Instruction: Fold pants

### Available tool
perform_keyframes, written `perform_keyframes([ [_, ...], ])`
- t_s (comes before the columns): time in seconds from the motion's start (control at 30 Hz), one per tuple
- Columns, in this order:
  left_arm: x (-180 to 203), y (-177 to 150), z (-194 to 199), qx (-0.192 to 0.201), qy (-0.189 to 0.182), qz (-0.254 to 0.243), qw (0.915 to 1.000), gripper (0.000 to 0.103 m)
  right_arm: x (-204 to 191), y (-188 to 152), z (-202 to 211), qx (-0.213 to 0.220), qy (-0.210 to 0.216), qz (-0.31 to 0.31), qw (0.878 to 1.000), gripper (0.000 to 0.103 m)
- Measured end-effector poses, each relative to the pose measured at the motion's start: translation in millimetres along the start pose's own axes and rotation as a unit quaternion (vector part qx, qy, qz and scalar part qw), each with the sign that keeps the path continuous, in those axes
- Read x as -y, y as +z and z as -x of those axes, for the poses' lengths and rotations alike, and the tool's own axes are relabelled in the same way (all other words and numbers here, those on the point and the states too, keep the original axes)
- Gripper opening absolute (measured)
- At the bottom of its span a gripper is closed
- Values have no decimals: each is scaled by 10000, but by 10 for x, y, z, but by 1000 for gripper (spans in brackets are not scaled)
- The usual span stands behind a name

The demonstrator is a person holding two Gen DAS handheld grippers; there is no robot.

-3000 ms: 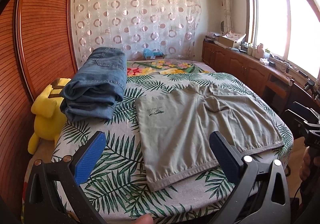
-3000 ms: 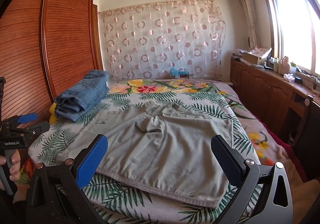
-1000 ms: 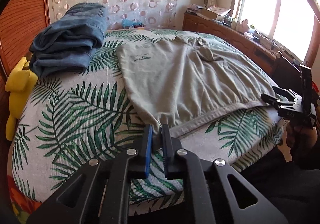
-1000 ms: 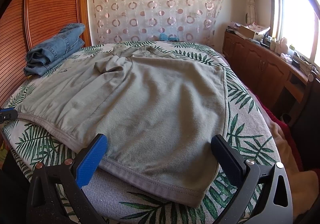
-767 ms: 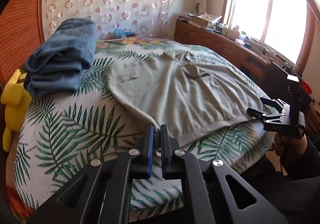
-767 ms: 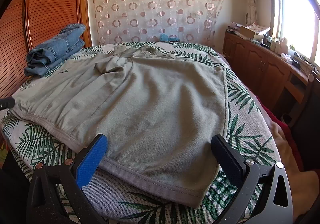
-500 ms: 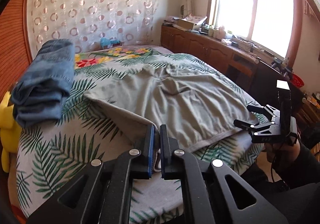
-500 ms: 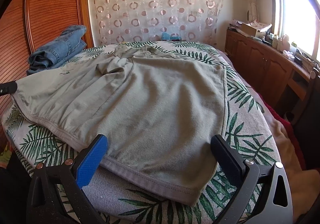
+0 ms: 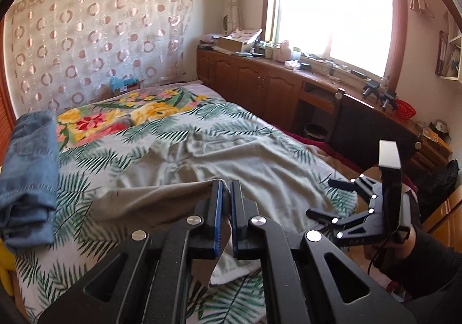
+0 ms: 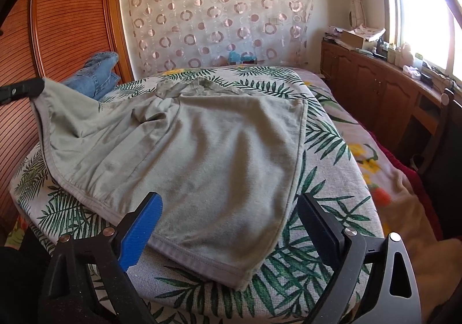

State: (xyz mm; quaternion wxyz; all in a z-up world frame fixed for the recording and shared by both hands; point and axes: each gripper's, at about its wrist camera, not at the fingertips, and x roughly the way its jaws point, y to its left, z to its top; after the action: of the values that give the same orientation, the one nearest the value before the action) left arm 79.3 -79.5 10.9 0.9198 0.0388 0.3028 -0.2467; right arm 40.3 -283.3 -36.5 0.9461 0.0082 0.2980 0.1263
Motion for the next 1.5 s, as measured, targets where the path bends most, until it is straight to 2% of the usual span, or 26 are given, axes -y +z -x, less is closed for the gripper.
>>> perform_keyframes([
  [0.2, 242, 276, -155, 94, -226, -219, 9995, 6, 44, 6, 6, 70, -17, -71, 9999, 94],
  [0.4, 245, 322, -271, 135, -181, -154, 9996, 6, 130, -13, 47, 122, 5, -117, 9999, 94],
  [0.53, 194, 310, -290, 132, 18, -79, 9999, 7, 144, -48, 70, 144, 10, -152, 9998, 94],
  [0.6, 161, 298, -260, 176, 135, -32, 9997, 17, 147, -58, 57, 137, 21, -180, 9997, 94],
  [0.67, 112, 273, -216, 247, 183, 7, 9995, 46, 144, -65, 50, 129, 36, -192, 9997, 94],
  [0.77, -5, 205, -138, 358, 306, 103, 9988, 62, 129, -63, 36, 125, 51, -182, 9997, 94],
  [0.8, -42, 189, -125, 361, 324, 146, 9987, 79, 118, -57, 32, 128, 55, -178, 9997, 94],
  [0.83, -72, 158, -110, 383, 319, 204, 9985, 83, 110, -52, 28, 131, 67, -176, 9997, 94],
  [1.03, -291, -124, -205, 102, 613, 385, 9973, 83, 5, -1, -10, 127, 171, -96, 9997, 89],
  [1.2, -432, -384, -380, -296, 663, 507, 9961, 83, -76, 73, -28, 155, 351, -10, 9993, 79],
  [1.5, -406, -748, -607, -836, 635, 378, 9937, 83, -249, 143, -73, 171, 553, 184, 9982, 67],
])
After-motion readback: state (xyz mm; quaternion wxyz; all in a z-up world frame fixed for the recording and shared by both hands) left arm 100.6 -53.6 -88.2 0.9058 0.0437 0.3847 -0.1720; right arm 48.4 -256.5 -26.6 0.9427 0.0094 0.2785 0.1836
